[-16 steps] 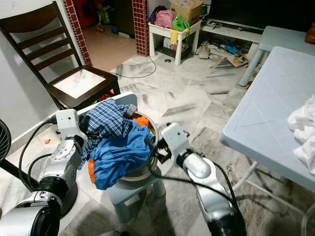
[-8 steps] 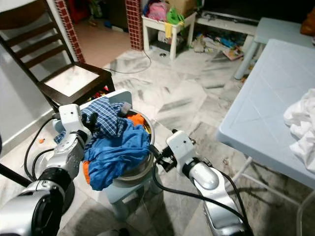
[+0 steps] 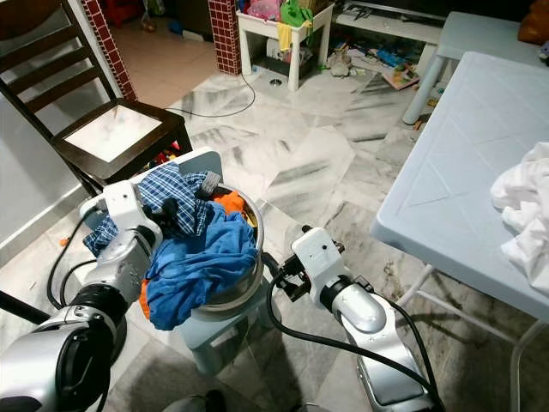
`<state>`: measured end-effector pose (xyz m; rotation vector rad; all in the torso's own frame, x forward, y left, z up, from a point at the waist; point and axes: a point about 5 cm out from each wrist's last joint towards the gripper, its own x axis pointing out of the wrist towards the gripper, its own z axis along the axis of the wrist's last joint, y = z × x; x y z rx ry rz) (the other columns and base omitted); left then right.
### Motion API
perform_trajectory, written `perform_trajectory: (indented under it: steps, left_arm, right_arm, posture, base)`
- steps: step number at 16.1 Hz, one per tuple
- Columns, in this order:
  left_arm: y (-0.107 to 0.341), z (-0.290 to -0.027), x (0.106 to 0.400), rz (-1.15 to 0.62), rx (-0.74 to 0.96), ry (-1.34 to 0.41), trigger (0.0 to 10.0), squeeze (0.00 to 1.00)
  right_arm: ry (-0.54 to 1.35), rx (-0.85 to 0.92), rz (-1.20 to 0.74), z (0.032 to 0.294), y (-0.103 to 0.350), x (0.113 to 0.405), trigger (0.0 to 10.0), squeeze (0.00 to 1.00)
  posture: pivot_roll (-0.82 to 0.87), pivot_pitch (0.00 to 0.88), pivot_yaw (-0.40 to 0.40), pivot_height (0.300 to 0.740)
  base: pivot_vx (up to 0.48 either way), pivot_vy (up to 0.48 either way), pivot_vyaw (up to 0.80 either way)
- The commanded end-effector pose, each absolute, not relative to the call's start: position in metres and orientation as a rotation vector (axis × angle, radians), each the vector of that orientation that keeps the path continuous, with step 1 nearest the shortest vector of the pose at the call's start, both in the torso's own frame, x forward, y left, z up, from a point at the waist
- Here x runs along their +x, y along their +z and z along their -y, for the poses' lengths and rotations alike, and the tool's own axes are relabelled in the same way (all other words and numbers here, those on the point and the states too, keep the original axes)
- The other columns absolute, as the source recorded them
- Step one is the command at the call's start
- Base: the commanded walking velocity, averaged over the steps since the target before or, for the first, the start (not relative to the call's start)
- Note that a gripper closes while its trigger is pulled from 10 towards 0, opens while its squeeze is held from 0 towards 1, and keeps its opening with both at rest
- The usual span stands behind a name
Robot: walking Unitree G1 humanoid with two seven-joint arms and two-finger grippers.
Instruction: Hang hanger
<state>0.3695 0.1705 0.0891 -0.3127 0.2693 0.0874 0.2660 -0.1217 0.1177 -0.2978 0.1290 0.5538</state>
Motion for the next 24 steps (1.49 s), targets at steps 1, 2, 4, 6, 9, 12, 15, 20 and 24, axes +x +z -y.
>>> perform_trajectory:
  steps: [1, 2, 4, 6, 9, 12, 15, 20, 24]
  left_arm:
    - [0.079, -0.170, 0.365, -0.324, -0.335, 0.094, 10.0, 0.41]
    - [0.075, -0.168, 0.363, -0.346, -0.339, 0.080, 10.0, 0.00]
    - [0.070, -0.168, 0.360, -0.367, -0.335, 0.068, 0.0, 0.00]
    - [0.070, -0.169, 0.360, -0.368, -0.341, 0.068, 0.0, 0.00]
    - [0.072, -0.171, 0.361, -0.367, -0.337, 0.072, 0.0, 0.00]
    - [0.072, -0.172, 0.361, -0.364, -0.338, 0.080, 0.0, 0.00]
    - [0.072, -0.175, 0.361, -0.358, -0.339, 0.089, 0.0, 0.00]
    - [0.073, -0.179, 0.361, -0.346, -0.335, 0.099, 0.0, 0.00]
    - [0.088, -0.178, 0.368, -0.265, -0.310, 0.095, 0.0, 0.00]
  right_arm:
    - [0.558, -0.302, -0.118, 0.120, 0.122, 0.264, 10.0, 0.00]
    - [0.559, -0.302, -0.118, 0.120, 0.123, 0.265, 10.0, 0.00]
    - [0.560, -0.302, -0.119, 0.120, 0.123, 0.264, 10.0, 0.00]
    - [0.559, -0.303, -0.119, 0.119, 0.123, 0.265, 10.0, 0.00]
    - [0.561, -0.305, -0.119, 0.119, 0.123, 0.265, 10.0, 0.00]
    - [0.564, -0.307, -0.118, 0.118, 0.122, 0.266, 10.0, 0.00]
    - [0.574, -0.306, -0.114, 0.115, 0.122, 0.269, 10.0, 0.00]
    - [0.580, -0.301, -0.109, 0.113, 0.122, 0.272, 10.0, 0.00]
    - [0.598, -0.270, -0.109, 0.111, 0.122, 0.272, 10.0, 0.00]
  posture:
    - [-0.16, 0.157, 0.043, 0.740]
    - [-0.16, 0.158, 0.043, 0.740]
    - [-0.16, 0.156, 0.044, 0.740]
    - [-0.16, 0.153, 0.045, 0.740]
    - [-0.16, 0.149, 0.042, 0.740]
    - [-0.15, 0.145, 0.039, 0.740]
    - [-0.13, 0.137, 0.030, 0.740]
    - [-0.13, 0.124, 0.033, 0.740]
    - [-0.13, 0.110, 0.047, 0.740]
  base:
    - [0.000, 0.000, 0.00]
    - [0.000, 0.000, 0.00]
    - [0.000, 0.000, 0.00]
    - [0.000, 0.000, 0.00]
    - [0.000, 0.000, 0.00]
    - [0.000, 0.000, 0.00]
    - [0.000, 0.000, 0.00]
    - [0.000, 0.000, 0.00]
    - [0.000, 0.000, 0.00]
